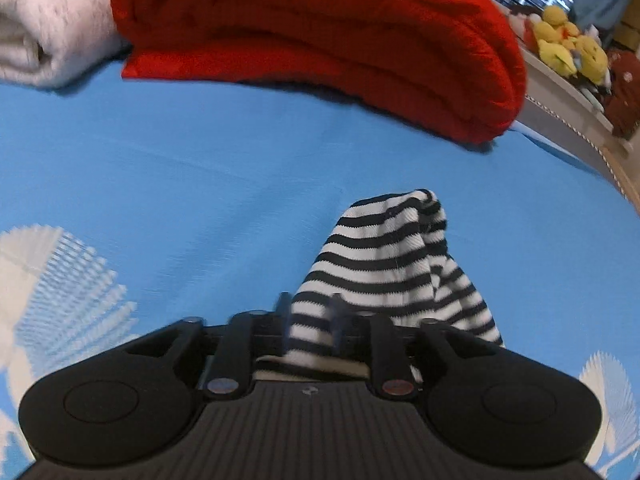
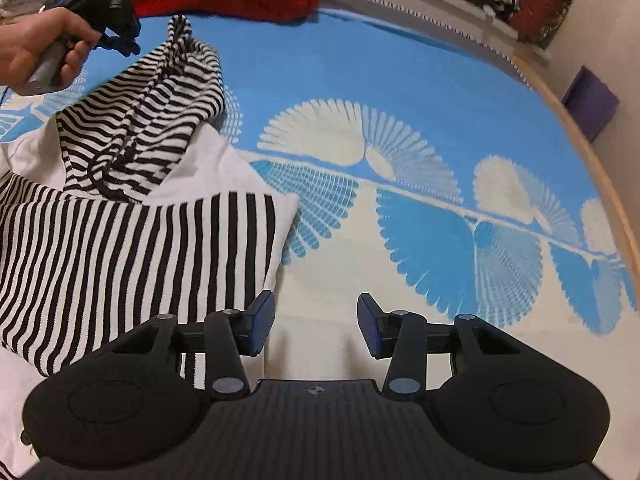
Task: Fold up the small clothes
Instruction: 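Grasp the tip of the striped hood with the left tool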
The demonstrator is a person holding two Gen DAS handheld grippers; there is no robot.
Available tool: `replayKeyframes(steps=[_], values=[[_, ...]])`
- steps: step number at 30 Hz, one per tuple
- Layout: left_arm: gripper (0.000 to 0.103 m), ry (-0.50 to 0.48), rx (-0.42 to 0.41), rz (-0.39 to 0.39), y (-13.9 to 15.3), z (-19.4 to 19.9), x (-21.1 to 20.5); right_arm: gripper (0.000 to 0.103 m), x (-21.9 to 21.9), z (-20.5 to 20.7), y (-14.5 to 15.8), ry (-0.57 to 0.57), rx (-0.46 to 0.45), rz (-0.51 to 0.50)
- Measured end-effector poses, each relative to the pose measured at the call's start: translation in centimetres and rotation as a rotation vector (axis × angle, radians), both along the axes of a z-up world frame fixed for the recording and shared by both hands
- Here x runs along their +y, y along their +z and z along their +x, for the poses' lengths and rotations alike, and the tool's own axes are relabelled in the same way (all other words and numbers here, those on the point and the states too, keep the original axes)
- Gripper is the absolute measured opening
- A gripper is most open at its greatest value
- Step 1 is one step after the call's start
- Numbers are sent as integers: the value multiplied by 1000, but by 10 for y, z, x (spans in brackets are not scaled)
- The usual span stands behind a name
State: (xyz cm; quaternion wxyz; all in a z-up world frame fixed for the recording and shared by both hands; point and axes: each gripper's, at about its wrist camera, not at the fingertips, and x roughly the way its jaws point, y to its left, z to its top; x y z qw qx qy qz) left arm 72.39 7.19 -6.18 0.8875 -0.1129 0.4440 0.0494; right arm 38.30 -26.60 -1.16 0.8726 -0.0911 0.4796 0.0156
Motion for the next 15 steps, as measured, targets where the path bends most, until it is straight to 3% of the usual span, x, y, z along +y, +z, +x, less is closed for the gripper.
replayKeyframes(steps=[5,6,7,8,11,15], values=[[31,13,18,8,-15,17,-1,47,-7,3,-8,-27,27,5],[26,12,23,13,-16,20,-1,47,-9,3,-9,-32,30,10],[9,3,28,20,-17,22,-2,47,-10,4,-9,-34,33,16],[1,-6,31,27,-15,22,-3,47,-10,3,-9,-35,33,19],[0,-43,-11,53,2,13,-9,47,-12,4,-11,-34,40,15],[0,-136,-99,46,43,-35,-17,47,-19,4,-8,-56,34,16]])
